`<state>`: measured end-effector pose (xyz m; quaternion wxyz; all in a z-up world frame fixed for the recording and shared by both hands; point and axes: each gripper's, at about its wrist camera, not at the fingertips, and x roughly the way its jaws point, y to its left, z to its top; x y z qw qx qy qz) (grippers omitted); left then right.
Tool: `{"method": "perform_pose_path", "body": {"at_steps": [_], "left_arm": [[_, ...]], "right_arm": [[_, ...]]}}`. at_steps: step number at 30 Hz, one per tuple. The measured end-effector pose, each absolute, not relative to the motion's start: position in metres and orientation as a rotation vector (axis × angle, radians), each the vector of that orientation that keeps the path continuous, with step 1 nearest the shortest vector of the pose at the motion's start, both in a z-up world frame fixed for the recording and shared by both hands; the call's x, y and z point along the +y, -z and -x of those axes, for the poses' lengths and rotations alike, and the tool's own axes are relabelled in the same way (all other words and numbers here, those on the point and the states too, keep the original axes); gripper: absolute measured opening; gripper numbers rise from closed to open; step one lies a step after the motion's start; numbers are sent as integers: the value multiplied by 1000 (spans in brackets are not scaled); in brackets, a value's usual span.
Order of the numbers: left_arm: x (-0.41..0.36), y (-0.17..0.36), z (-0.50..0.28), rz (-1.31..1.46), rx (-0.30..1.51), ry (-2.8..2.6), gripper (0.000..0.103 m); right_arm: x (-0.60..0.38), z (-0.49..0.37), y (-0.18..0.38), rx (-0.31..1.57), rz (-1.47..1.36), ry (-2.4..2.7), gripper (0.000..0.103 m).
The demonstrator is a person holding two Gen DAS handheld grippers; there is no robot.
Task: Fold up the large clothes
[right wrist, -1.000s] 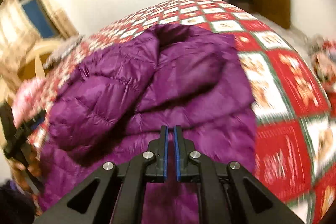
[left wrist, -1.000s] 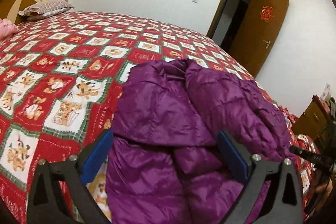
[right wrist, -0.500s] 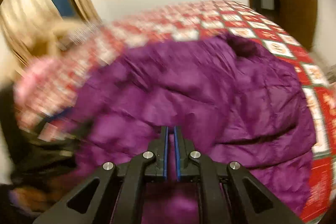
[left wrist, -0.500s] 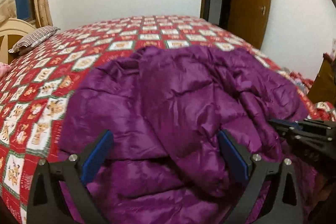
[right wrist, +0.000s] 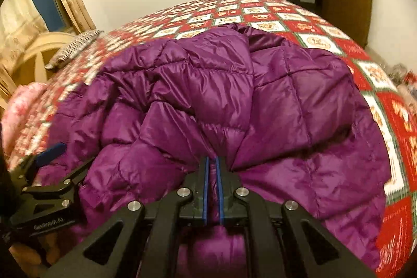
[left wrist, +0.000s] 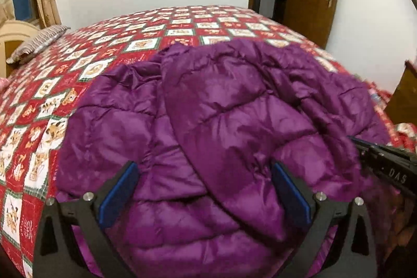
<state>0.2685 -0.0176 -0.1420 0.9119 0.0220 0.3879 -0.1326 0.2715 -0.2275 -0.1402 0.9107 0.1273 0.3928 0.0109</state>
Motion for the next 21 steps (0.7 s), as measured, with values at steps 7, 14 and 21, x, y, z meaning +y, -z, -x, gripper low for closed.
{"method": "perform_pose_path", "body": {"at_steps": [7, 14, 21], "left_arm": [[-8, 107, -303, 53, 738, 185, 103], [-28, 137, -361, -8, 787, 51, 103], [-33, 166, -380, -40, 829, 10, 103]], "right_arm": [[-235, -285, 87, 679, -258, -29, 5], [-232, -373, 119, 771, -287, 9, 5], [-237, -389, 158, 778, -335, -3, 5]]}}
